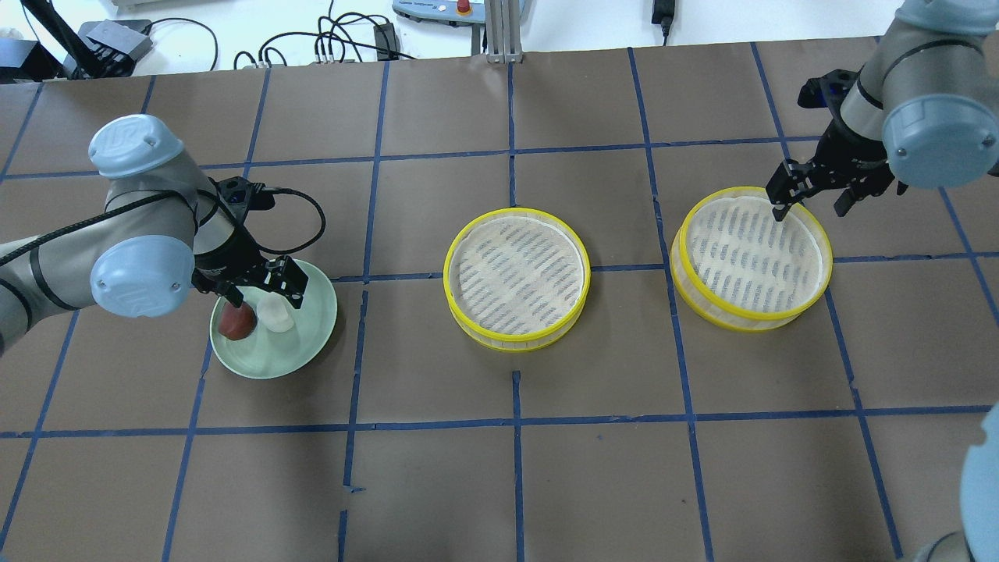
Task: Stack buns with steamer
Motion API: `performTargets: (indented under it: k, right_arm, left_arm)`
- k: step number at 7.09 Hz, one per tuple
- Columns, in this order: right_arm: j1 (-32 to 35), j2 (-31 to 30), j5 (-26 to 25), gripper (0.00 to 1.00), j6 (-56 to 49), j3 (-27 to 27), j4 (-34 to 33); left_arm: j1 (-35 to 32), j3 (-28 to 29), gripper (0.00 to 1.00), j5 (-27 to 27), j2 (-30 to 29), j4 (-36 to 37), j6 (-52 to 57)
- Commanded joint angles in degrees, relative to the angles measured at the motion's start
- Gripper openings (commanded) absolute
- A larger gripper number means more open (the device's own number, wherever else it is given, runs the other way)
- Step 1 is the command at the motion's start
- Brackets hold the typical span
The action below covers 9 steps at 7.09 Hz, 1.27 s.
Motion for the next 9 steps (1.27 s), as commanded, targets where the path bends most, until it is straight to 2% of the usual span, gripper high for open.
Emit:
performTargets:
  k: [1,2,3,4,5,7,8,9]
  right_arm:
    - [-1.85,2.87,-0.02,0.7,-3.21,0.87,-3.76]
    - [-1.86,3.14,-0.02,0.59,-3.31,1.65,-4.04]
    - [-1.86,3.23,-0.02,0.42,-3.31,1.75,-4.65]
    - [-1.86,3.23,0.07,0.18,-3.31,1.75,-4.66]
    - [-1.86,3.23,0.16,0.08,-3.39,1.66,-4.66]
    - [-1.94,2.54,-0.1,0.07,-4.18,1.23,-3.35]
    - [-2.99,0.36,-0.11,0.07,-4.97,-0.34,1.1]
    - [-3.52,-3.76,0.07,0.08,-4.98,-4.8,11.33]
  left_arm:
    - [0.0,-0.43,0.59,0.43,-2.6,1.22,0.31]
    - [0.0,-0.34,0.35,1.3,-2.87,1.66,0.39]
    - [0.0,-0.08,0.11,2.53,-2.88,1.75,0.31]
    - [0.0,0.45,0.02,2.62,-2.79,1.84,0.05]
    - [0.0,0.37,0.02,2.71,-1.74,3.41,-0.3]
    - [-1.32,1.24,0.02,2.54,1.94,3.51,-4.86]
    - [-3.15,1.42,0.02,1.84,5.35,2.64,-5.49]
    - [-6.74,1.68,0.02,-0.34,7.47,2.9,-9.58]
